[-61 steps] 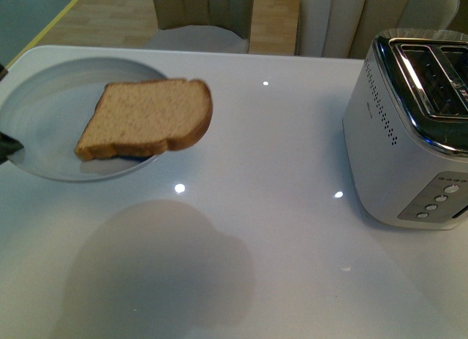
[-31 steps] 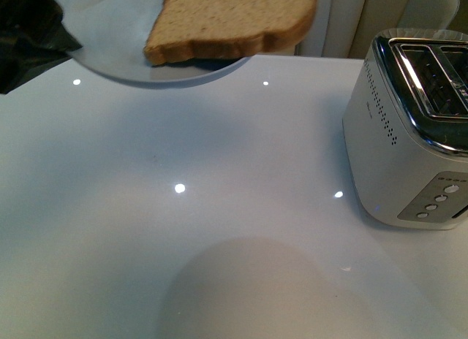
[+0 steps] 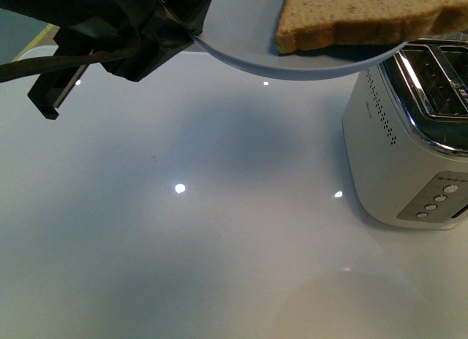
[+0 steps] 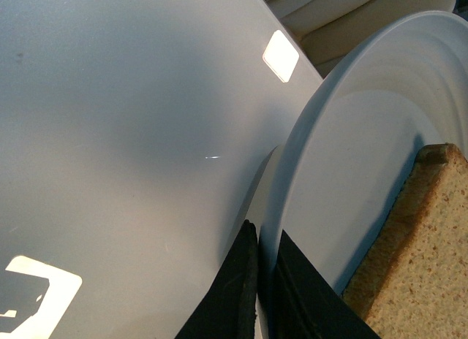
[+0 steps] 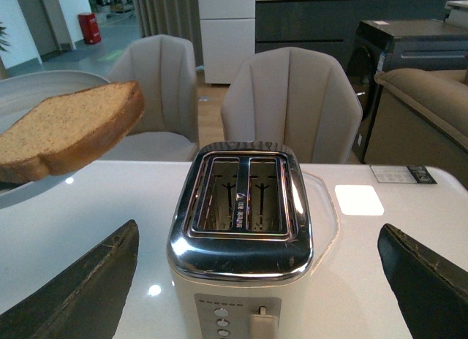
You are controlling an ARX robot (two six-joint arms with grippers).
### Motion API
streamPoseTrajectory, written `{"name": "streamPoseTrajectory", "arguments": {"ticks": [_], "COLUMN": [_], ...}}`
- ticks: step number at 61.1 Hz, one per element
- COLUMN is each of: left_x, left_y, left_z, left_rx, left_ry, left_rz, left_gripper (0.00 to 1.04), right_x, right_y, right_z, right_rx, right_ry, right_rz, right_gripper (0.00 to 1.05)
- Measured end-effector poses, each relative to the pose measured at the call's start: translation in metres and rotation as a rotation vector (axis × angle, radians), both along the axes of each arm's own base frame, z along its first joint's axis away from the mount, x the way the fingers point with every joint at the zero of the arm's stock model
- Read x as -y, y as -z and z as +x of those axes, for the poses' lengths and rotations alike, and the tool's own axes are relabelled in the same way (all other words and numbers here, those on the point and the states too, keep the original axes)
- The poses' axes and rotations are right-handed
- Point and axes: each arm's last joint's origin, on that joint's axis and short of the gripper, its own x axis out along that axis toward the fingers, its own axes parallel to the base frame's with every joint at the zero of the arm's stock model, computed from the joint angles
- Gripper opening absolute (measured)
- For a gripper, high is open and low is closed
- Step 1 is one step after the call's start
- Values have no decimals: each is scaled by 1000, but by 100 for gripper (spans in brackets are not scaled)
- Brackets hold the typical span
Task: Left arm holds plate, right arm toasts bread
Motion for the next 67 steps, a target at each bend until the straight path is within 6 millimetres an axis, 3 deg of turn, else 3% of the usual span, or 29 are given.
{"name": "streamPoseTrajectory", "arguments": {"ticks": [6,11,23,39,54,67], "left_x": [0,0,-1,-3,-4,-6], "left_y": [1,2,2,3,3,2], "left_z": [0,1,2,2,1,1], "left_rx": [-4,-7,-9,-16,-29,-35], "left_ry": [-4,-2,-9,-15,-14,-13], "left_rz": [1,-1,-1,2,8,8], "left_gripper": [3,3,3,3,3,3], "right_x": [-2,-4,-7,-24,-54,-65], "right_y": [4,8,-9,-31,-31,-26], "right_z": [2,3,23,73,110,127], "right_rx": [-349,-428,-375,-336,-363,-384], "right_ry": [-39,1,-6,-116,-192,-197], "right_rz": [297,441,544,689,712,727], "right_gripper": [96,96,96,96,96,96]}}
